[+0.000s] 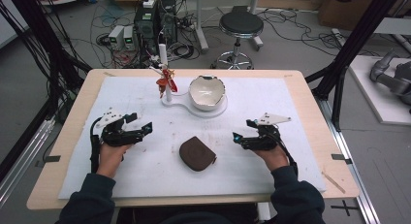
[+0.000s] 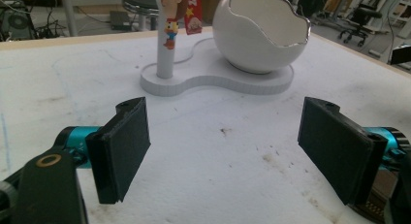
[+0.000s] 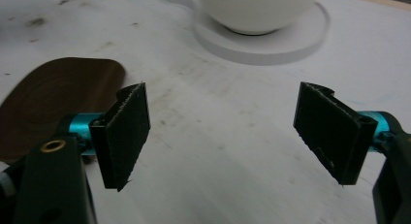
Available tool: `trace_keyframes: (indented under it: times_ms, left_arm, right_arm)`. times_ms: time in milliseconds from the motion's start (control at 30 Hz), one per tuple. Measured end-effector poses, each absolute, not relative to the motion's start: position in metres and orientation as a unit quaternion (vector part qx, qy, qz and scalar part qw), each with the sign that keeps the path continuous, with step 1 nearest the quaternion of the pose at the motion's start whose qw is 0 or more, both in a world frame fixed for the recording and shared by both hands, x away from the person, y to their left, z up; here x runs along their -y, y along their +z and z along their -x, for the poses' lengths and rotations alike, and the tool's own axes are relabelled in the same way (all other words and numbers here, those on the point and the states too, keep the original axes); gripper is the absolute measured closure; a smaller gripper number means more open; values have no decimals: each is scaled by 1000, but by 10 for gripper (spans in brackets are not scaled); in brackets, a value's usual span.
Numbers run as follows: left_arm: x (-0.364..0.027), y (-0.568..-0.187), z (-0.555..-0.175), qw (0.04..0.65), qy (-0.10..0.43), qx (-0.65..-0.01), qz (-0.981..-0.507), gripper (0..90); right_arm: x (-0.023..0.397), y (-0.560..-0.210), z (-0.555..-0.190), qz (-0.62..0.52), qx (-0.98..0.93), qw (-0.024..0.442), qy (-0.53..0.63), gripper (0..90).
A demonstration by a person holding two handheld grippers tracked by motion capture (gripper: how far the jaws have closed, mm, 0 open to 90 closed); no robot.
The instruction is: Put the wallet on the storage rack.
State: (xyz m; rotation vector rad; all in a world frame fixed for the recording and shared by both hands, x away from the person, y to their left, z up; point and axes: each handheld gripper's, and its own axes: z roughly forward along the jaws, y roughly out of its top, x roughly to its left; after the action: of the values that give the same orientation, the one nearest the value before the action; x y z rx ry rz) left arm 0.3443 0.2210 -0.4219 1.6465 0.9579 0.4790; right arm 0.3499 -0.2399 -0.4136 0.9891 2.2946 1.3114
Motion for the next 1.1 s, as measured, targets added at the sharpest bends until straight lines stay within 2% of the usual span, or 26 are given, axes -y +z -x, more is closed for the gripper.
trace_keyframes:
  times_ms: [167, 300, 400, 567, 667, 767, 833, 967, 1000, 1033, 1100]
  left_arm:
    - [-209, -425, -346, 549, 191, -396, -711, 200]
    - [-198, -429, -348, 539, 178, -388, -727, 220]
    - [-196, -430, -349, 536, 176, -386, -730, 225]
    - [-197, -429, -349, 535, 179, -393, -726, 227]
    - [-197, -430, -349, 532, 177, -394, -728, 230]
    - [-197, -430, -349, 532, 176, -393, -729, 236]
    - [-196, -430, -349, 533, 173, -392, -730, 240]
    - [-193, -431, -349, 535, 164, -390, -731, 242]
    - [-192, -431, -349, 536, 162, -390, -731, 242]
    - [-191, -431, -349, 536, 159, -388, -732, 243]
    - [-191, -432, -349, 537, 154, -388, -733, 243]
  right_arm:
    - [215, -417, -350, -325, -813, 132, 464, 210]
    - [180, -424, -346, -297, -833, 91, 457, 211]
    - [164, -428, -342, -276, -847, 85, 447, 211]
    - [149, -437, -341, -273, -854, 43, 442, 211]
    - [141, -444, -339, -262, -865, 32, 427, 212]
    - [142, -448, -344, -279, -860, -5, 427, 214]
    - [144, -449, -346, -286, -856, -40, 428, 315]
    - [143, -446, -344, -279, -862, -31, 422, 344]
    - [142, -444, -343, -269, -867, -16, 420, 362]
    - [139, -438, -338, -244, -877, 26, 413, 396]
    - [136, -434, -333, -217, -885, 83, 404, 423]
